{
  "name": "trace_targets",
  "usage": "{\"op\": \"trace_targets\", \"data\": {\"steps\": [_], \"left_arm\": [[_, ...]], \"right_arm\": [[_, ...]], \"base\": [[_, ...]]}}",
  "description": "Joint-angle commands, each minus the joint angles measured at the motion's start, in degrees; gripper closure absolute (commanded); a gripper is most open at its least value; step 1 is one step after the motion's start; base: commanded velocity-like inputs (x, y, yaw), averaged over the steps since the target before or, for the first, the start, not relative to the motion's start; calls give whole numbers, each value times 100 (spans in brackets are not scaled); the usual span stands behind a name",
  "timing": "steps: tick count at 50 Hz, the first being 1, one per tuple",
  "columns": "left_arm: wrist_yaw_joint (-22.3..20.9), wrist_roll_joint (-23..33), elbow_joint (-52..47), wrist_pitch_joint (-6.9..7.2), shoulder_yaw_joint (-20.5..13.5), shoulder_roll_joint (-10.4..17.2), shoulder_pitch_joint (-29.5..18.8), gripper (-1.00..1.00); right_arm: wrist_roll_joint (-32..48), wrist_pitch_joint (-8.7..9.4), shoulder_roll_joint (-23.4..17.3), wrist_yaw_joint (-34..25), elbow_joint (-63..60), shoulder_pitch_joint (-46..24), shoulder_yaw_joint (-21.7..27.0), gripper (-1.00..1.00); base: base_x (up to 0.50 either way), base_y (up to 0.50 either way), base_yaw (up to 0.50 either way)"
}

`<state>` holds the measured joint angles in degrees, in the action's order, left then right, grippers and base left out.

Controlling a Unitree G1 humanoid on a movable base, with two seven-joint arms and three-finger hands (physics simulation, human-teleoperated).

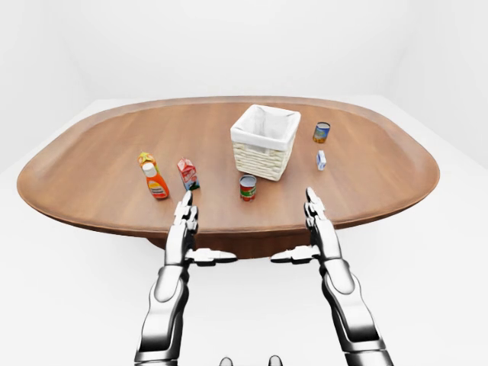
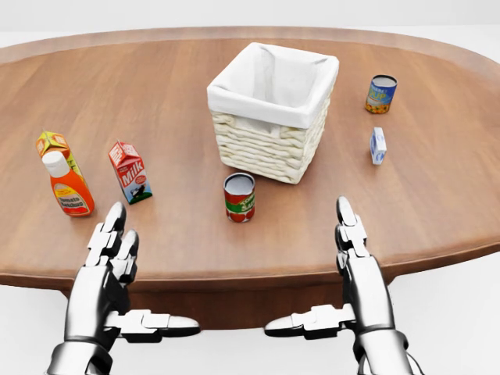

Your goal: Pick the milk and place it in the basket.

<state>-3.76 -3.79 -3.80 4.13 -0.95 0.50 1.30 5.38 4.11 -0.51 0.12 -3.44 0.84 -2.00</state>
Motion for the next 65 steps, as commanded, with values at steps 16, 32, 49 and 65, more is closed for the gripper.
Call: {"op": "trace_targets", "data": {"steps": [16,32,49,65], "left_arm": [[-401,-768,-748,87,-172,7,335,-100],[-243,-641,-620,87,-258,81,133,-100],[233,-908,-2384,87,-1269,429,-244,-100],[254,-769,-2352,87,-1254,416,-250,-100]], "right_arm": [[380,89,109,9,-1507,395,-332,-100],[-61,-28,-32,-377,-1709,713,-297,-100],[575,89,-68,-594,-2306,435,79,-100],[877,89,-53,-567,-2639,480,89,-100]], "base": [[0,0,0],[0,0,0],[0,0,0],[0,0,0]]}}
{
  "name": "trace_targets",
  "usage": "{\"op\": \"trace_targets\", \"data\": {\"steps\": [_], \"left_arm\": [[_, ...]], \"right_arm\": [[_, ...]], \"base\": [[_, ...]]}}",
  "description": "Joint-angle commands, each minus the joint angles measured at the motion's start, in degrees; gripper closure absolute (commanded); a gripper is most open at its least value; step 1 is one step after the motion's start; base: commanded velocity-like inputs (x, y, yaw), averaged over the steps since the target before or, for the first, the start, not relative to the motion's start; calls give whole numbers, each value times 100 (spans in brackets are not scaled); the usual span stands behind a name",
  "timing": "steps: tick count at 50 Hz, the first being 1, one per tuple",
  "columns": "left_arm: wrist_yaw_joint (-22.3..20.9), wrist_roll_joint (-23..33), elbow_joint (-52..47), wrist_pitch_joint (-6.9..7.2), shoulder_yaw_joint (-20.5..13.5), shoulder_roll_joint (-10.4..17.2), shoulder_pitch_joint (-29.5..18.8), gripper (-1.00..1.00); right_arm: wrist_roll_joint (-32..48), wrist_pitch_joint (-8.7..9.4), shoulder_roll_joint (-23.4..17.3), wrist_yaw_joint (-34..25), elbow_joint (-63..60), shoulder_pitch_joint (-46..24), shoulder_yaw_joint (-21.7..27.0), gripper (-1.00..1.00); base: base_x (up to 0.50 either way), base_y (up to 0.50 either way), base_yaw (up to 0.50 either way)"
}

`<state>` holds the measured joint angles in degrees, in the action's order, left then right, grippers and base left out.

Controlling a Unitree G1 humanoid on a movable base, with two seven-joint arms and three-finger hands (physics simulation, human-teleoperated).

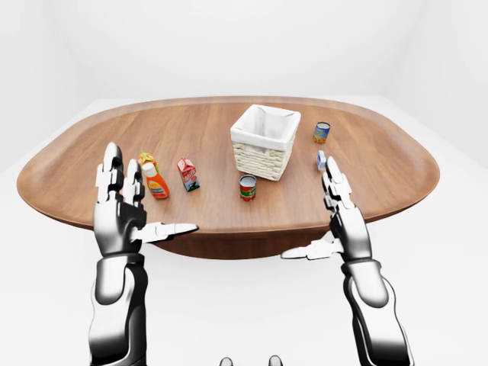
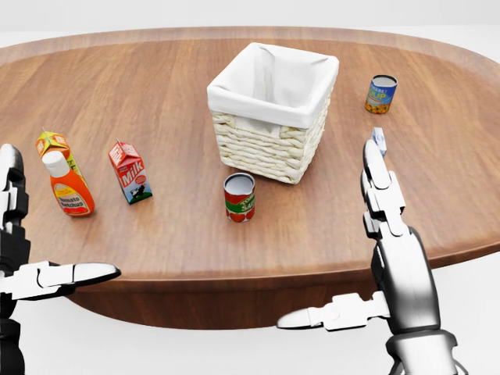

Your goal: Pick the milk and place it in the basket.

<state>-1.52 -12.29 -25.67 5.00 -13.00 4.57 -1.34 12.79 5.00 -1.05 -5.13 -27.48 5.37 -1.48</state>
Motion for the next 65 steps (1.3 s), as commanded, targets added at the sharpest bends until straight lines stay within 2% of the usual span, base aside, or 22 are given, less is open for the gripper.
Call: {"op": "trace_targets", "data": {"steps": [1,49,65], "left_arm": [[32,107,-162,0,-42,8,8,-100],[-151,257,-377,0,2,-112,263,-100],[-196,279,-361,0,14,-128,288,-100]], "right_arm": [[244,0,-10,24,-263,25,23,-100],[-182,0,-44,-158,-569,-107,512,-100],[-206,0,-37,-140,-529,-106,477,-100]], "base": [[0,0,0],[2,0,0],[7,0,0]]}}
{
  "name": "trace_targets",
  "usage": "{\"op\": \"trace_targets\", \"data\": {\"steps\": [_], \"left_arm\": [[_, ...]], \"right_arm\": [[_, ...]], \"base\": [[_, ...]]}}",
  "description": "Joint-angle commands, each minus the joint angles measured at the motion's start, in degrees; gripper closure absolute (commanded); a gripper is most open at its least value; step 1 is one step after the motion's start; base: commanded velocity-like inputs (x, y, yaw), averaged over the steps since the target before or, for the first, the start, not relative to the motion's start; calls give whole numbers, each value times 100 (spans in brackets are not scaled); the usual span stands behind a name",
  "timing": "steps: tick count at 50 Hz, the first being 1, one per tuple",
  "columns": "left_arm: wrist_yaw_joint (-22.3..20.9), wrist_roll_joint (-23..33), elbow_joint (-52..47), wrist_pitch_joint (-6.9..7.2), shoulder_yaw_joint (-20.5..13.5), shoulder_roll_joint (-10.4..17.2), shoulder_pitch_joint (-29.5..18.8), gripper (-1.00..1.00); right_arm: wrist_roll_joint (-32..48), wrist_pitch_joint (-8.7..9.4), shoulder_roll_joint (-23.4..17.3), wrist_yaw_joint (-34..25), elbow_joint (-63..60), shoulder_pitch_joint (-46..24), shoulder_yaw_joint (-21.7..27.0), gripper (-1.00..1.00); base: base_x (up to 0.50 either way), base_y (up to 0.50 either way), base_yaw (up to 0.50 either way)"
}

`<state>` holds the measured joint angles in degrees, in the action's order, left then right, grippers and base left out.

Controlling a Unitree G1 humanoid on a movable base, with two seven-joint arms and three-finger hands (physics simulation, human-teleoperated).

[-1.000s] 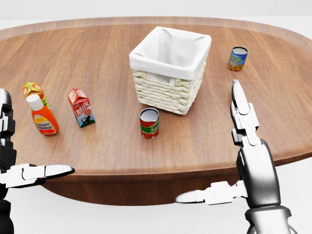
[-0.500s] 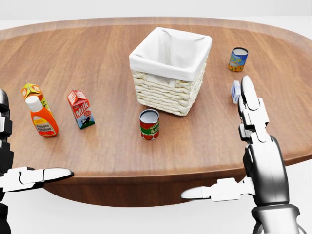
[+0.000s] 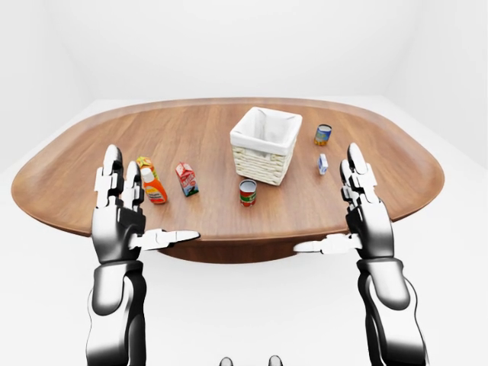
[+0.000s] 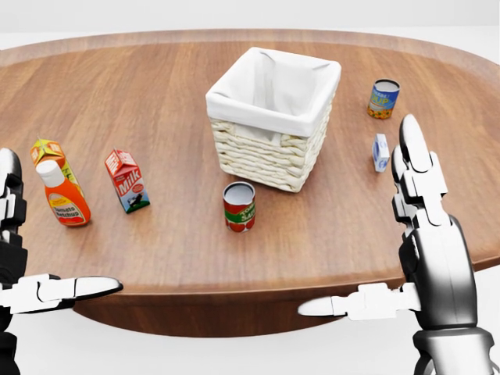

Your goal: Pick the milk and place it in the basket.

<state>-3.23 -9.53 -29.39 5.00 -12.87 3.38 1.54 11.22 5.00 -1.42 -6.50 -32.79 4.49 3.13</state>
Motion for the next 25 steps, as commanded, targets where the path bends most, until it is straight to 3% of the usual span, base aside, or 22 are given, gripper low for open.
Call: {"op": "trace_targets", "data": {"steps": [1,12,25], "left_arm": [[-28,4,25,0,2,-9,-3,-100],[-30,39,89,0,32,-11,-4,-100],[-35,136,131,0,113,-46,58,-100]], "right_arm": [[-51,0,-1,-4,6,-20,16,-100],[38,0,-3,-4,17,-4,-67,-100],[-6,0,-1,-23,22,15,-37,-100]], "base": [[29,-3,0],[32,-2,0],[50,0,0]]}}
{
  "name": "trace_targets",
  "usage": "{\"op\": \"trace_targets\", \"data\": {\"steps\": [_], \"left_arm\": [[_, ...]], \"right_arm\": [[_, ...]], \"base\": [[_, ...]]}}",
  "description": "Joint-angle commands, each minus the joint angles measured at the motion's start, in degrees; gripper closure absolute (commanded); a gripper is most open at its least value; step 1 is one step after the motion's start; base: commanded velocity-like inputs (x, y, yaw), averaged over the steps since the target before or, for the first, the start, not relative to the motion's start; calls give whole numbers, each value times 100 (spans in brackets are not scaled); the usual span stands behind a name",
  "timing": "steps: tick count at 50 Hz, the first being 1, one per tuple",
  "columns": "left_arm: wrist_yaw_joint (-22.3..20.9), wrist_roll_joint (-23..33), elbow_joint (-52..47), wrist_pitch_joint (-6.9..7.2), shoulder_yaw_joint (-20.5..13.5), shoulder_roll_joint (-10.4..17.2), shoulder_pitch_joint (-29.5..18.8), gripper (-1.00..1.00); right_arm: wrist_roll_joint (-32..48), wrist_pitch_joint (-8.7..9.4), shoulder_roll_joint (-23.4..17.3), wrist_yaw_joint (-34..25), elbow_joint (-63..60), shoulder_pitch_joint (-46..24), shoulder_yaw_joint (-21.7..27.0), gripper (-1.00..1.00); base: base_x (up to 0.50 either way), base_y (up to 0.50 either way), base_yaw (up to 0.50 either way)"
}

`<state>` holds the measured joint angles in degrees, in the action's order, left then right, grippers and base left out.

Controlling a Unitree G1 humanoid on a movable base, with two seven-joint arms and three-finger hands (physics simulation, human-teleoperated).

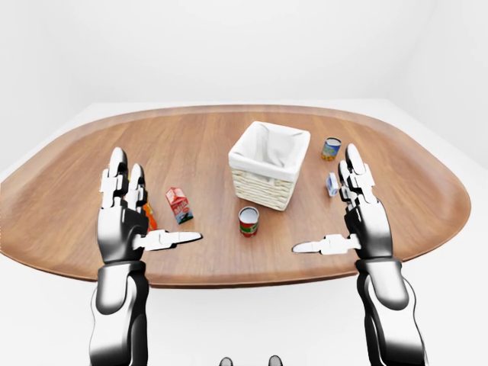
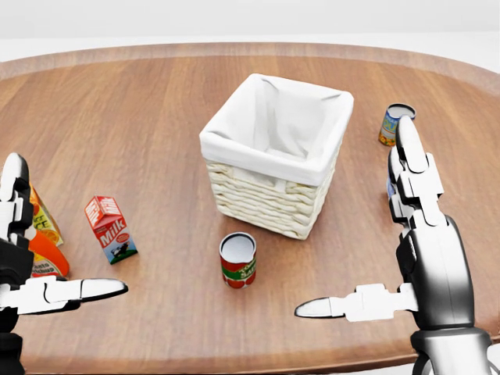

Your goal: Pick the milk and place it in the basket.

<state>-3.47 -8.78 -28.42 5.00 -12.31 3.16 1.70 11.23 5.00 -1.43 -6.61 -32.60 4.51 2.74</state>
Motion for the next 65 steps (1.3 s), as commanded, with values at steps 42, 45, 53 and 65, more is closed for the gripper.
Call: {"op": "trace_targets", "data": {"steps": [42,45,53,65], "left_arm": [[-25,27,-33,0,40,-35,61,-100],[-18,45,-21,0,51,-39,64,-100],[-39,-20,138,0,-52,52,-63,-100],[-160,767,843,-265,-67,325,-475,-100]], "right_arm": [[-17,0,12,-35,-74,75,-53,-100],[-49,0,22,-56,-85,95,-63,-100],[13,0,38,-70,-120,185,-132,-100],[-58,0,29,-68,-161,164,-95,-100]], "base": [[50,-17,0],[51,-24,0],[8,-2,0],[0,0,0]]}}
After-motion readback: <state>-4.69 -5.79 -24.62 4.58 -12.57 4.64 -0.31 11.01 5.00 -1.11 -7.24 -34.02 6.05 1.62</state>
